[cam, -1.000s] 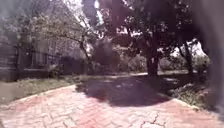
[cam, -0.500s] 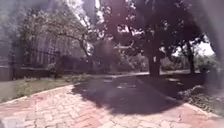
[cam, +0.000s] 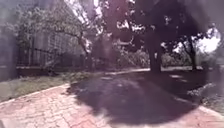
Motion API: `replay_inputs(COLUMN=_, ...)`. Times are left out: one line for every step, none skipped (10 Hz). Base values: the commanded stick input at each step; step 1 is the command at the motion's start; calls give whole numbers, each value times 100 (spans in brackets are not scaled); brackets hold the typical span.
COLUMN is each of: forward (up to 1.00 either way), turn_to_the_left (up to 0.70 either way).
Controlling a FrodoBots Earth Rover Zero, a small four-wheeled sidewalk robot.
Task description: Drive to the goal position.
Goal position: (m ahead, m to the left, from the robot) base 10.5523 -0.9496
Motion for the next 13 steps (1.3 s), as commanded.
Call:
replay_inputs(forward=70, turn_to_the_left=0)
replay_inputs(forward=70, turn_to_the_left=0)
replay_inputs(forward=70, turn_to_the_left=0)
replay_inputs(forward=70, turn_to_the_left=0)
replay_inputs(forward=70, turn_to_the_left=0)
replay_inputs(forward=70, turn_to_the_left=0)
replay_inputs(forward=70, turn_to_the_left=0)
replay_inputs(forward=70, turn_to_the_left=0)
replay_inputs(forward=70, turn_to_the_left=0)
replay_inputs(forward=70, turn_to_the_left=0)
replay_inputs(forward=70, turn_to_the_left=0)
replay_inputs(forward=70, turn_to_the_left=0)
replay_inputs(forward=70, turn_to_the_left=0)
